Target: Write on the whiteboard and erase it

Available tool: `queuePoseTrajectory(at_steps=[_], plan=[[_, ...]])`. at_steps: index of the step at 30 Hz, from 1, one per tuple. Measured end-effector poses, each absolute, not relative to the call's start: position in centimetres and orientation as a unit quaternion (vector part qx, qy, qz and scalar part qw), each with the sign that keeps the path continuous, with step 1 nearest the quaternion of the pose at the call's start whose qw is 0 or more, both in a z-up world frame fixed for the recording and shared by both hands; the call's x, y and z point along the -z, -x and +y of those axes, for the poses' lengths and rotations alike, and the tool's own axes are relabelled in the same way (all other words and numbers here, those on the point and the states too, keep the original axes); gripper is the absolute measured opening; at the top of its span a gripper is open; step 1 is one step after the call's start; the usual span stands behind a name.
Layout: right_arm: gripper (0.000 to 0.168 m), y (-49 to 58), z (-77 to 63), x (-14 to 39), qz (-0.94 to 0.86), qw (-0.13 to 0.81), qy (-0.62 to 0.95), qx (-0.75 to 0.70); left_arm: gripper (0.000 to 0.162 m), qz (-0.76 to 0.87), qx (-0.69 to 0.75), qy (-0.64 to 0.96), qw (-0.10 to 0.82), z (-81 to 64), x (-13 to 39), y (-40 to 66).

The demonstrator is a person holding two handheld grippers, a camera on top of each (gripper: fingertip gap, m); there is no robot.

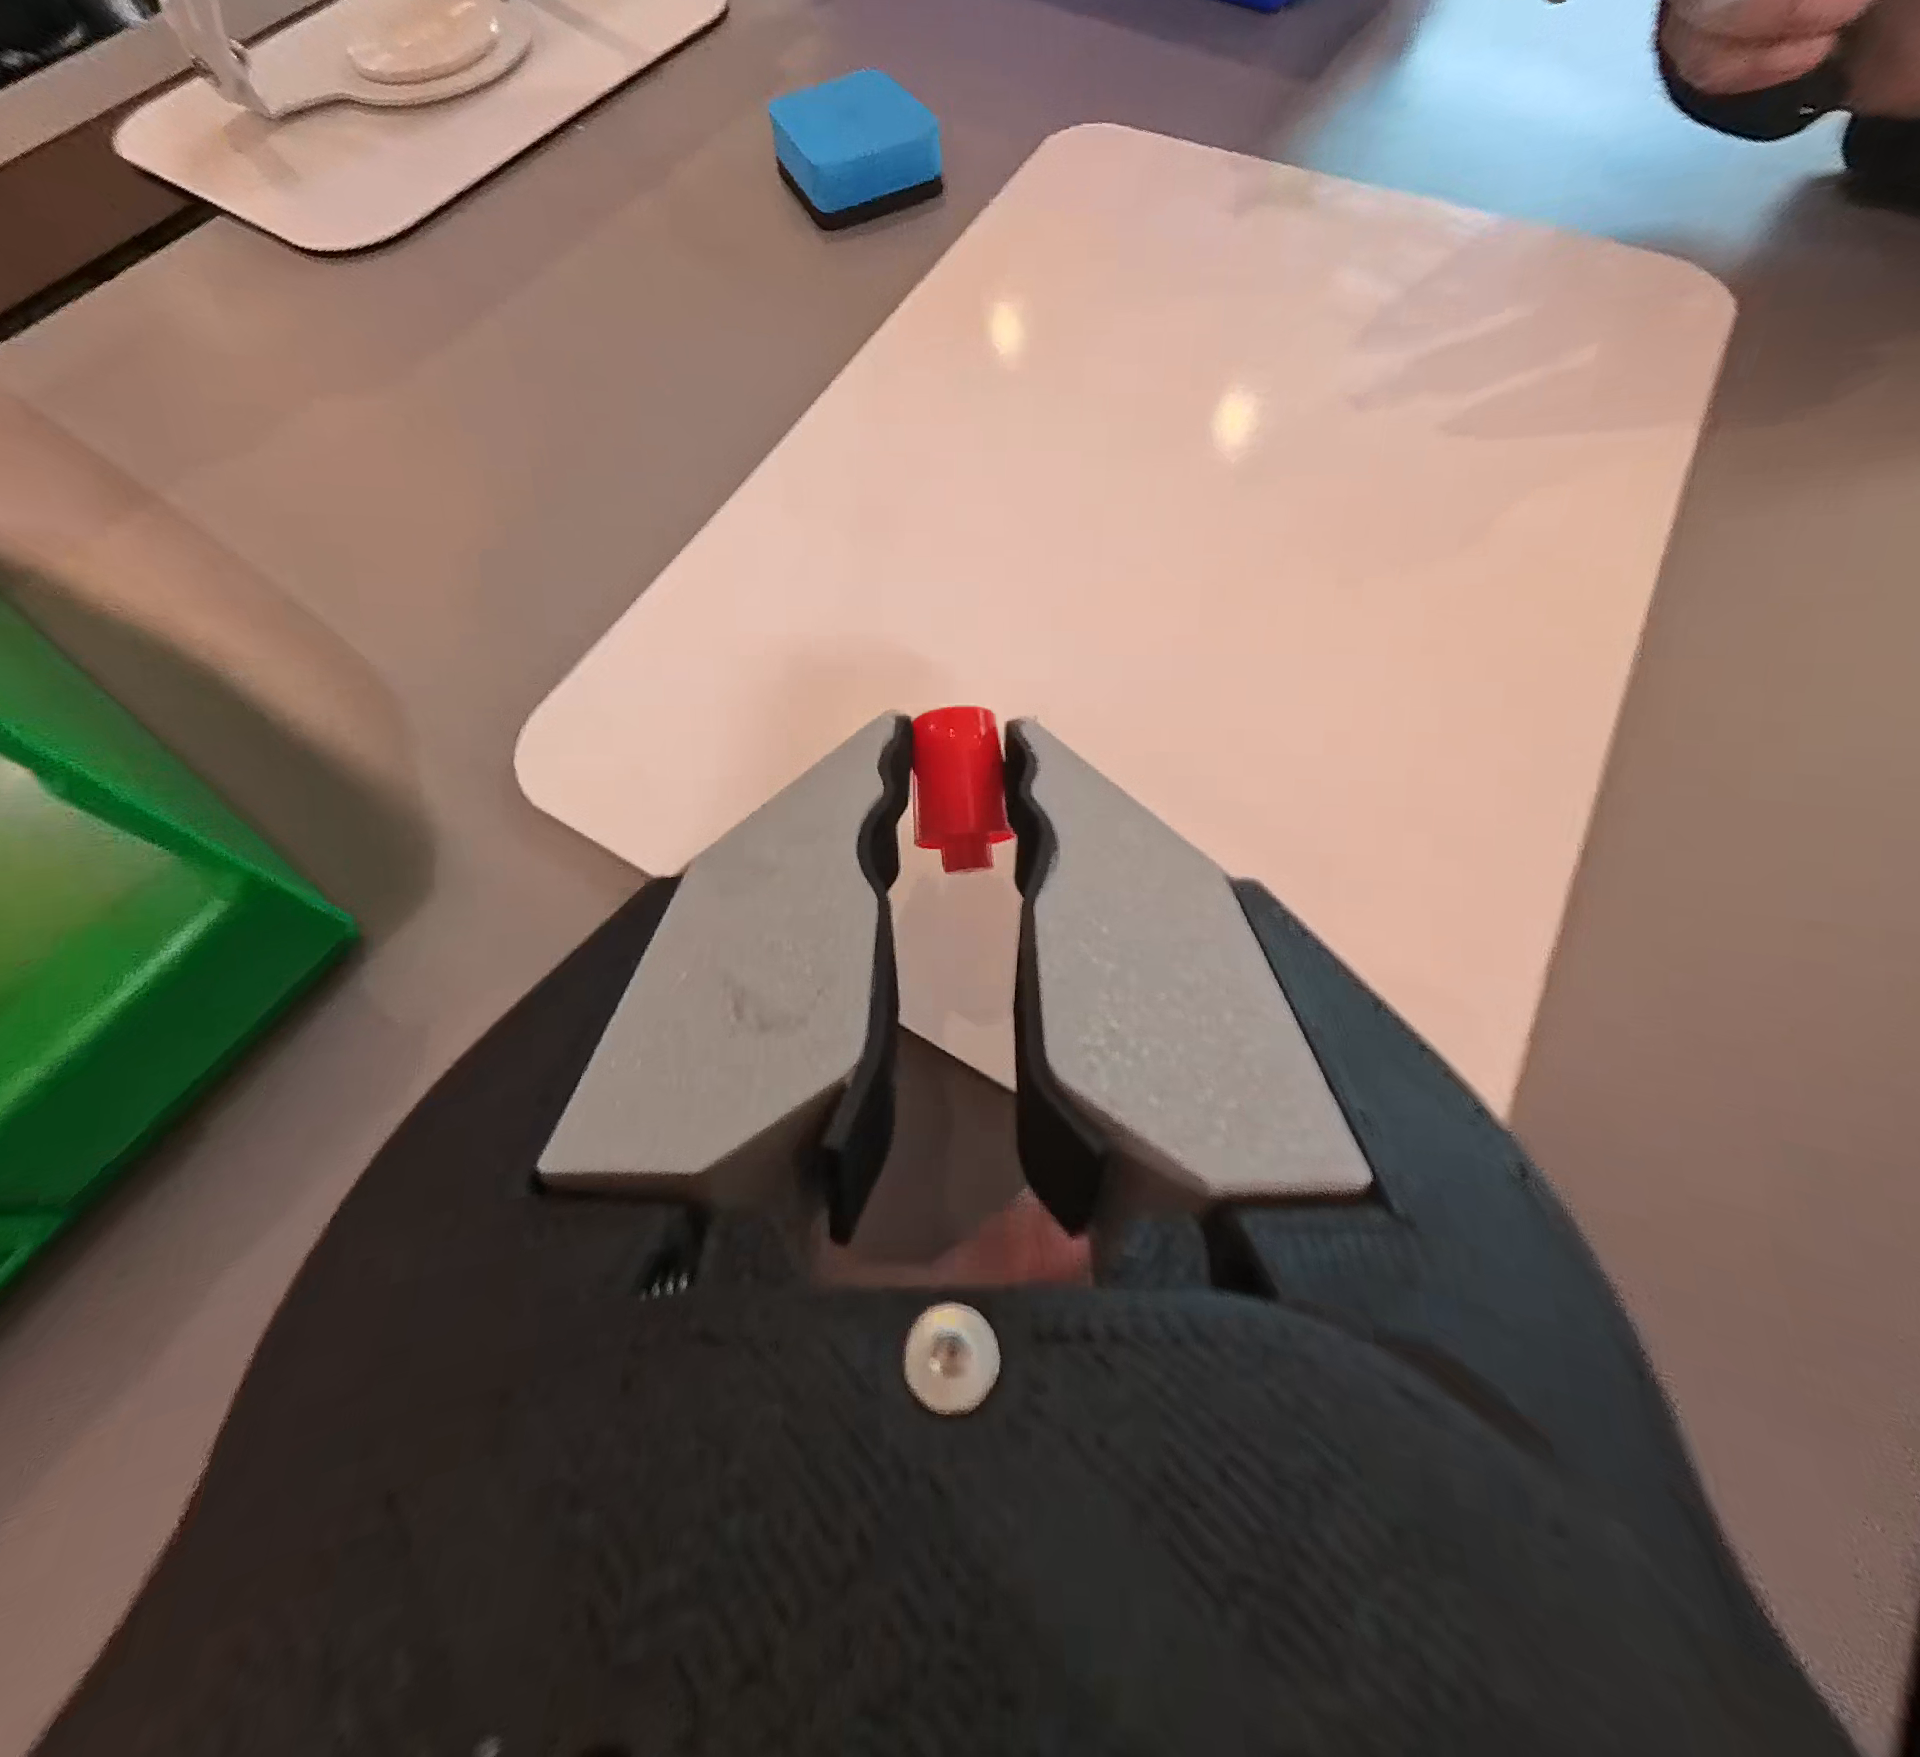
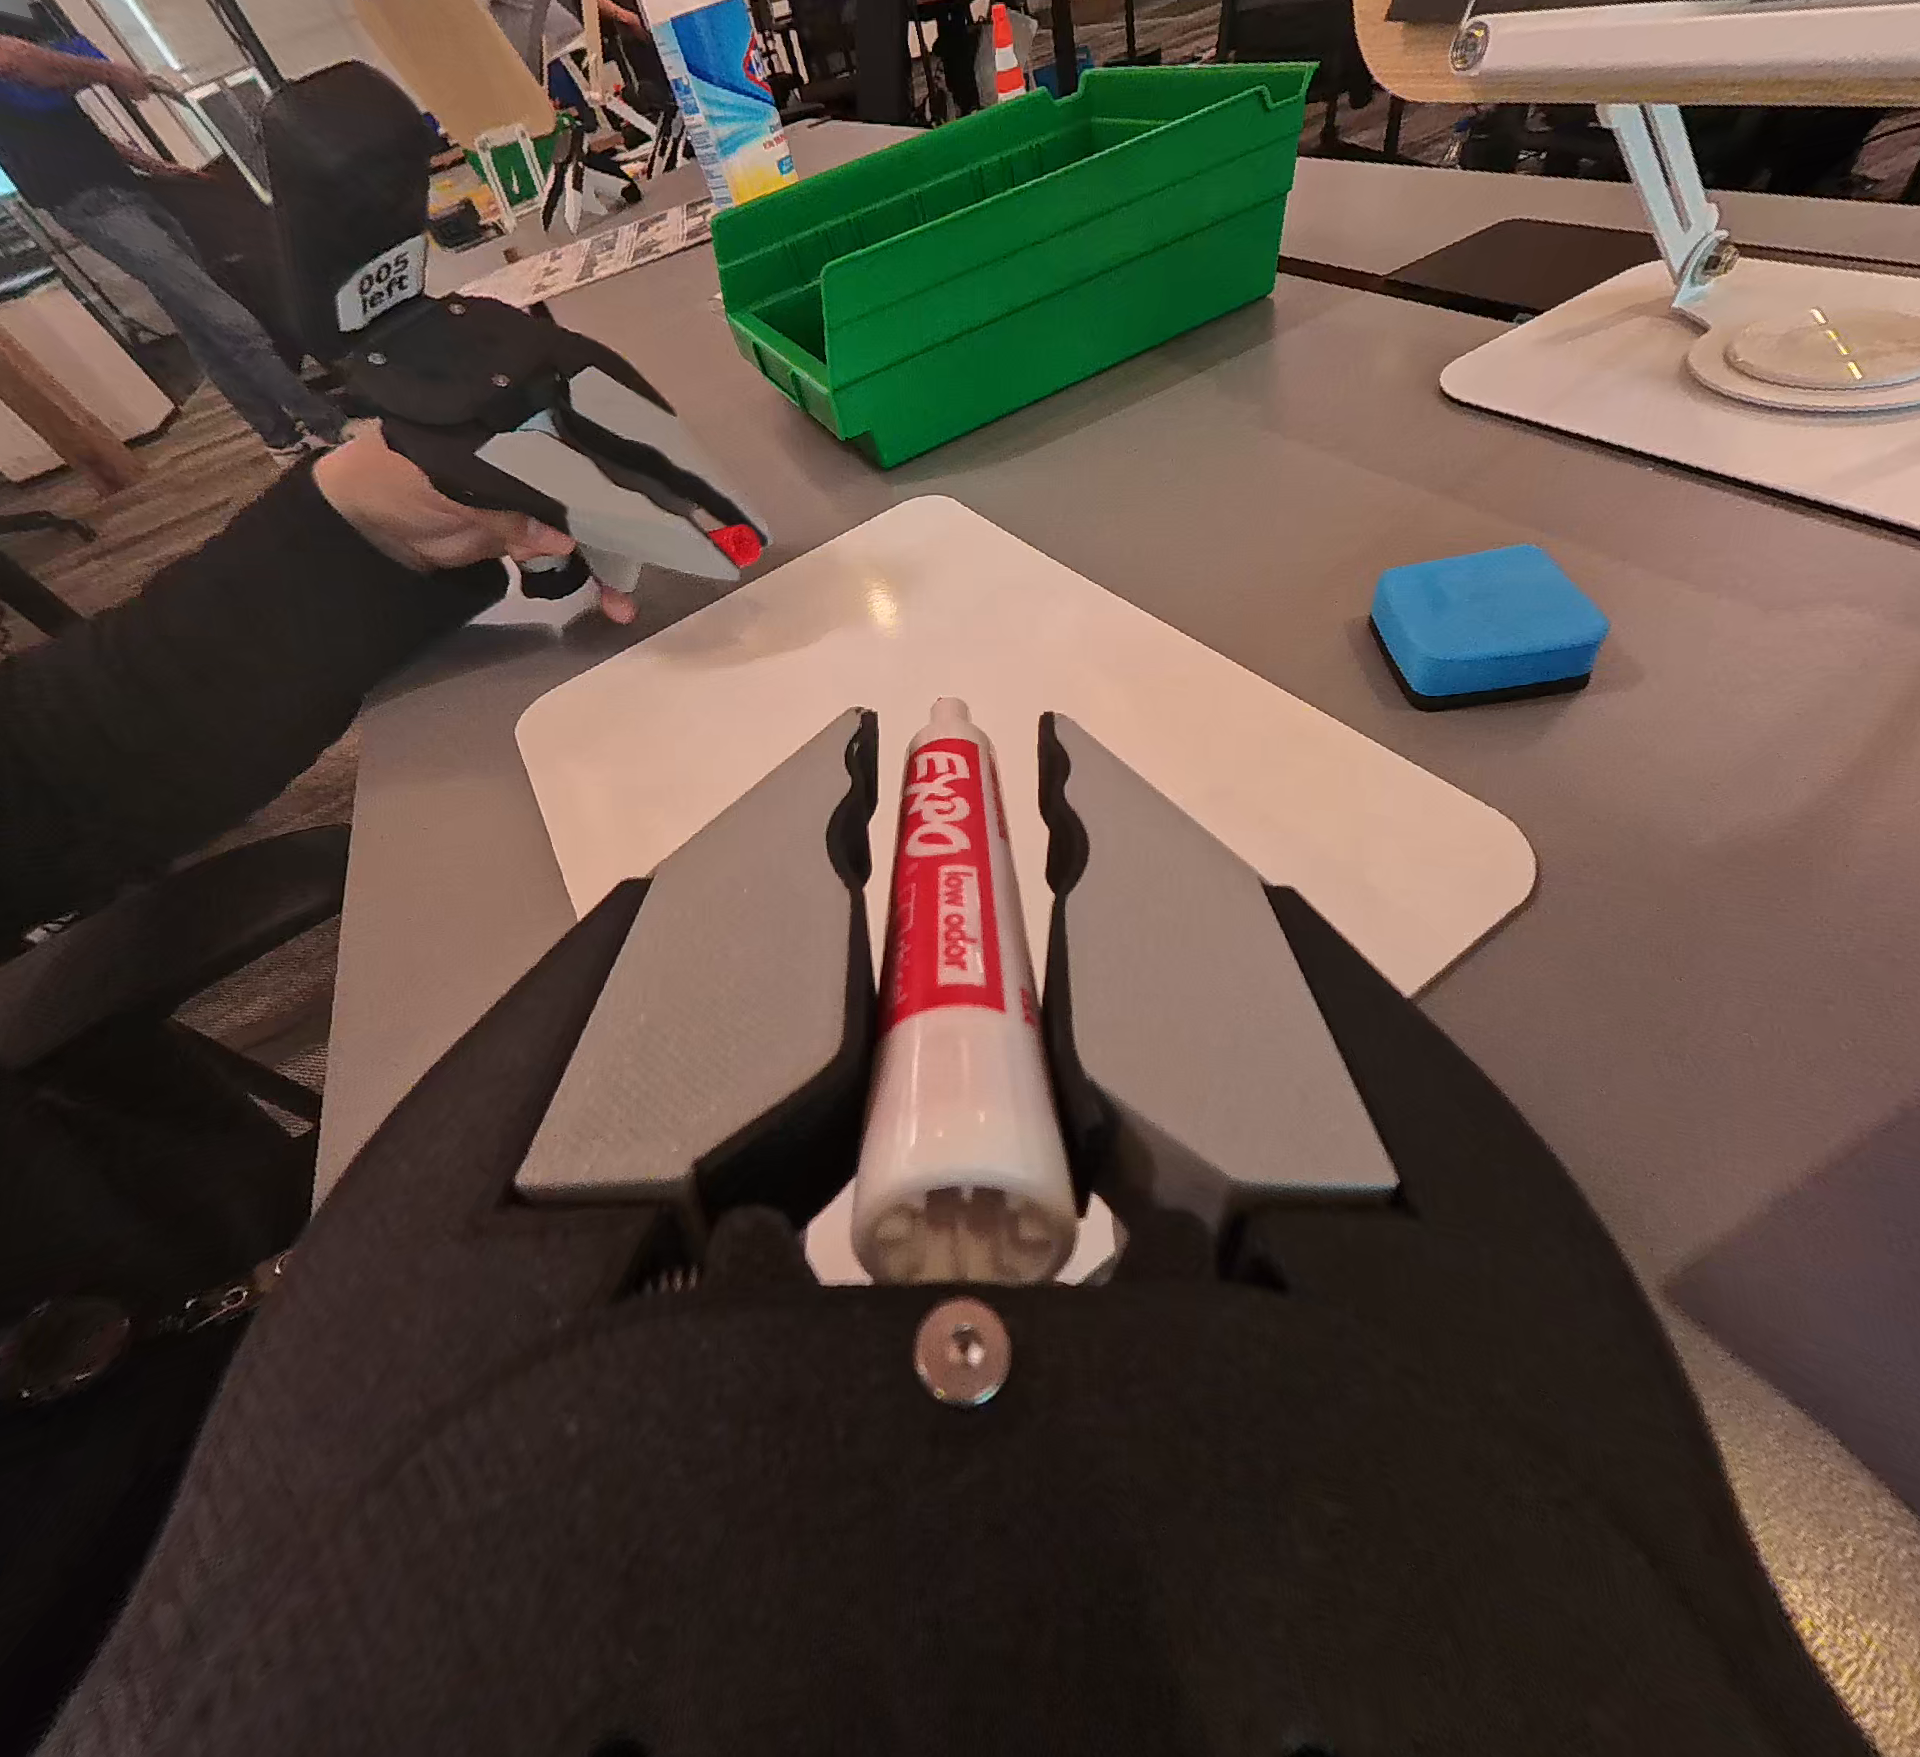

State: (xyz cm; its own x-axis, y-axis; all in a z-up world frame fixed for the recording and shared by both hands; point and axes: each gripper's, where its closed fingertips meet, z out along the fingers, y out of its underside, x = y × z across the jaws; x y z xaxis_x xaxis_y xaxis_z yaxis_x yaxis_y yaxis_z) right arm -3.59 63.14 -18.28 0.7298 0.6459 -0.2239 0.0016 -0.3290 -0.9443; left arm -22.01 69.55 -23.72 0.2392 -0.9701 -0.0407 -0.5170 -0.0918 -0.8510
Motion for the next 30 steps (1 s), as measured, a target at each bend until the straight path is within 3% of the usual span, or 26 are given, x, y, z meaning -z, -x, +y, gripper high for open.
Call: queuePoseTrajectory(at_steps=[19, 30], plan=[[0.029, 4.2, 62.9, 18.6, -0.223, 0.534, 0.76, -0.295, 0.016, 0.544, 0.251, 0.691, 0.405, 70.9, 24.4, 19.6], [0.029, 5.6, 63.3, 20.1, -0.238, 0.499, 0.778, -0.299, 0.016, 0.504, 0.2, 0.669, 0.509, 74.0, 22.2, 20.9]])
